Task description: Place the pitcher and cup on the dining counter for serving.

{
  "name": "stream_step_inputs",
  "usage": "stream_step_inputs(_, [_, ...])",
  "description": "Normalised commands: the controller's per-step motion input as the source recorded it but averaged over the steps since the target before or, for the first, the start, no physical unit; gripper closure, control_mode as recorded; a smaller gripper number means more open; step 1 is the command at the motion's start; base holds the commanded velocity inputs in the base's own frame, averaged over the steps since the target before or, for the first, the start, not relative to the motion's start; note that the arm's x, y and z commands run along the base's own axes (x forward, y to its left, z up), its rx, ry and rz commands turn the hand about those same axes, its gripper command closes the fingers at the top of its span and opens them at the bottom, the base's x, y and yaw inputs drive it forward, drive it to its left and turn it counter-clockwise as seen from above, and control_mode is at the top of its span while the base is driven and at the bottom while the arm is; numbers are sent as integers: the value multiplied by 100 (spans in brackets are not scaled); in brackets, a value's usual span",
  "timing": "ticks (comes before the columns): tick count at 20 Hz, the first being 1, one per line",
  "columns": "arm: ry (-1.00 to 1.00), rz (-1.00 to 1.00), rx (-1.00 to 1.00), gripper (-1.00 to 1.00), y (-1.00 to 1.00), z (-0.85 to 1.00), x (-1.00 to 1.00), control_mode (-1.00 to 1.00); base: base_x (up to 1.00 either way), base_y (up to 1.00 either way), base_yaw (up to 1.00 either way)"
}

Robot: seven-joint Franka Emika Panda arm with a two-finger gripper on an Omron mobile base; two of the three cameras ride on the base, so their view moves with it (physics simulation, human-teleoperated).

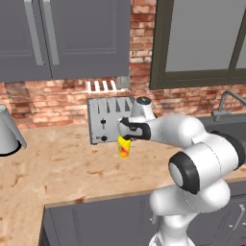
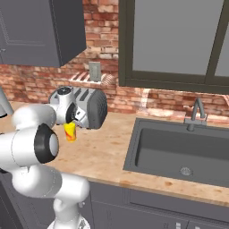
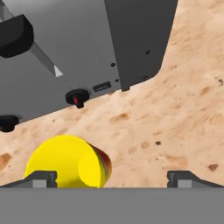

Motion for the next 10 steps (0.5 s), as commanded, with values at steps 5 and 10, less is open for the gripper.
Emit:
stream_step_inputs(5, [5,0,-2,-100,0,-36,19,-100,0,0,0])
stream_step_inputs(10, [6,0,-1,-100,0,-35,8,-100,0,0,0])
